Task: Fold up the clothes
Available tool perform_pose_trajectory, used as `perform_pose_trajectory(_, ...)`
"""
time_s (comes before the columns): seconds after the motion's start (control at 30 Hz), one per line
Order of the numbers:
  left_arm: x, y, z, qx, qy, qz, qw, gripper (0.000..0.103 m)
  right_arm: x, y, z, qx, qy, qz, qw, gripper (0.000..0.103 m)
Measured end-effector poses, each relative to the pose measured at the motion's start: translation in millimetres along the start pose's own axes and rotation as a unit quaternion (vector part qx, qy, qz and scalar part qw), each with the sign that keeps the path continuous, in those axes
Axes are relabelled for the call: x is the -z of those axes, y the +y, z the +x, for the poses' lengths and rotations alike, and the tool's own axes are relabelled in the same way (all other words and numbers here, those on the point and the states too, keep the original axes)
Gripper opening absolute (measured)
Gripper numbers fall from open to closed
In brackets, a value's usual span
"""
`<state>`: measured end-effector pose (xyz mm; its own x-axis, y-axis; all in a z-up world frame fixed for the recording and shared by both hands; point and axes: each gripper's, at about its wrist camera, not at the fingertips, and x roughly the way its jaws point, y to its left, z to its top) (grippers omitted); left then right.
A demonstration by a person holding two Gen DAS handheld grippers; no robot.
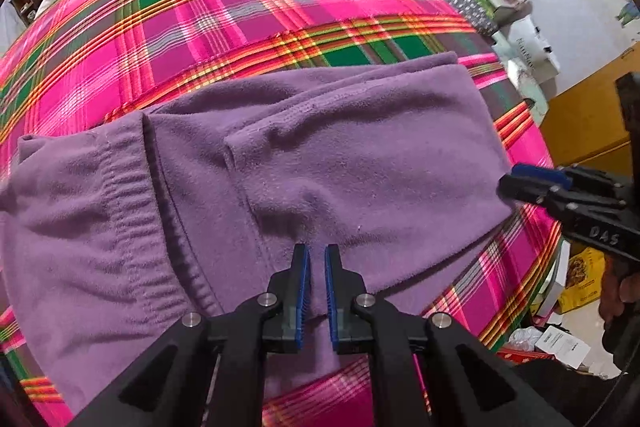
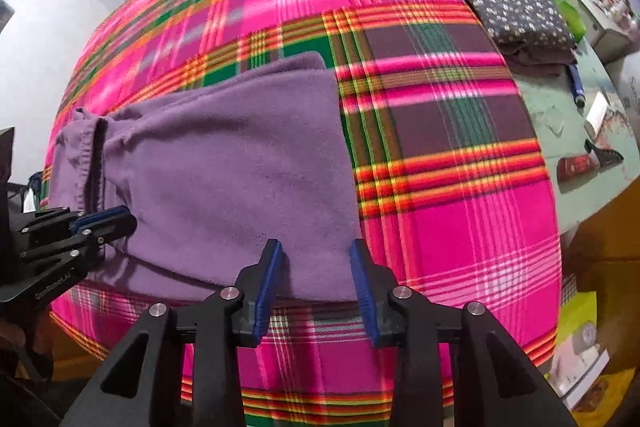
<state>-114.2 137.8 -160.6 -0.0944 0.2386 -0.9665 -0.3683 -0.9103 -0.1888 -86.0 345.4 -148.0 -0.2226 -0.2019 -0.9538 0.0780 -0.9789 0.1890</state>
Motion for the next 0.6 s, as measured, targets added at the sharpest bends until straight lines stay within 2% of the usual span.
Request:
perform_pose_trajectory(0.07,-3,-3,-5,-0.014,0.016,-0.011,0.9997,0.008,-4,-2,-5,-0.010,-0.010,-0.008,1.000,0.025)
perform_pose_trajectory(0.23,-13,-14,-24,-0.048,-0.010,-0.003,0.9988,0.008,-35,-7,-12,-0.023,-0.034,-0.031,0.999,0.022)
perform_pose_trajectory(0.4,-34,-12,-23,-0.083,-0.024,-0.018,0.9961,0.009,-65,-9,-2,-0.025,-0.034,-0.059,0.997,0.022)
perform_pose_trajectory(0.53,-43,4,-13,-0.088,-0.023,-0.052,0.9944,0.009,-79,-9,12,-0.026,-0.021,-0.070,0.997,0.022)
perform_pose_trajectory(0.6,-45,12,-1,-0.079,-0.008,-0.068,0.9945,0.009,-80,-10,19,-0.028,-0.011,-0.070,0.997,0.021)
